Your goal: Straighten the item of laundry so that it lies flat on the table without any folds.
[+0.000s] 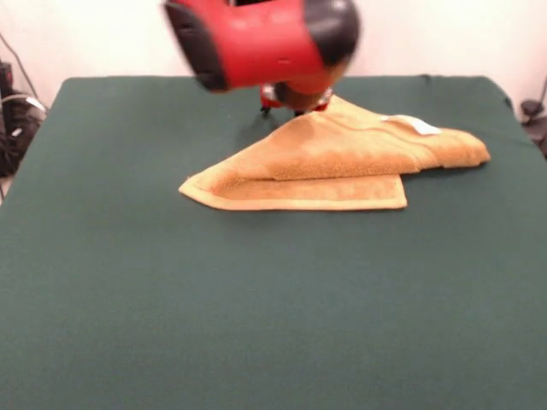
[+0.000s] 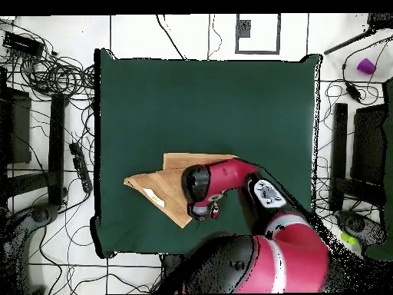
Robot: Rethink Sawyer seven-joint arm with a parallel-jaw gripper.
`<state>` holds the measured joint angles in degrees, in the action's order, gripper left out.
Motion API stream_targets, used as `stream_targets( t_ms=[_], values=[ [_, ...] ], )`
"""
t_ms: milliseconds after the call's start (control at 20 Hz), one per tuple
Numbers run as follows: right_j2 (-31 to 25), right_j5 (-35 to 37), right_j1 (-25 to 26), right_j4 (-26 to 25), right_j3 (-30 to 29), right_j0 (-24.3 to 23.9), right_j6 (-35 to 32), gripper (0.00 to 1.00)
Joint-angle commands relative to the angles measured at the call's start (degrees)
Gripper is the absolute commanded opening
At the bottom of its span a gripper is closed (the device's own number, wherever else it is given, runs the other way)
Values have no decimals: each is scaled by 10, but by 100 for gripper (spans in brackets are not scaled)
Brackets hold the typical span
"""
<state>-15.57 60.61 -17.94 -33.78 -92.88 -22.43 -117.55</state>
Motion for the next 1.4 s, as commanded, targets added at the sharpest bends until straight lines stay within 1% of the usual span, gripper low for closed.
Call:
stream_targets(
  t_ms=[50,100,200,400,450,550,700,850,950,1050,1250,1400],
  values=[
    [-104,-231,-59,14,-142,-111,54,100],
    [-118,-247,-84,20,-161,-122,45,100],
    [-148,-247,-122,47,-197,-146,34,100],
    [-192,-194,-156,115,-227,-181,29,100],
    [-198,-177,-167,126,-232,-183,32,100],
    [-212,-168,-191,149,-257,-195,30,100],
    [-215,-157,-217,163,-276,-199,29,100],
    [-214,-177,-236,171,-279,-190,16,100],
    [-203,-185,-230,176,-262,-169,-5,100],
    [-183,-201,-202,177,-228,-138,-32,100],
    [-121,-242,-125,155,-145,-60,-81,100],
    [-79,-310,-67,135,-105,-25,-107,100]
  ],
)
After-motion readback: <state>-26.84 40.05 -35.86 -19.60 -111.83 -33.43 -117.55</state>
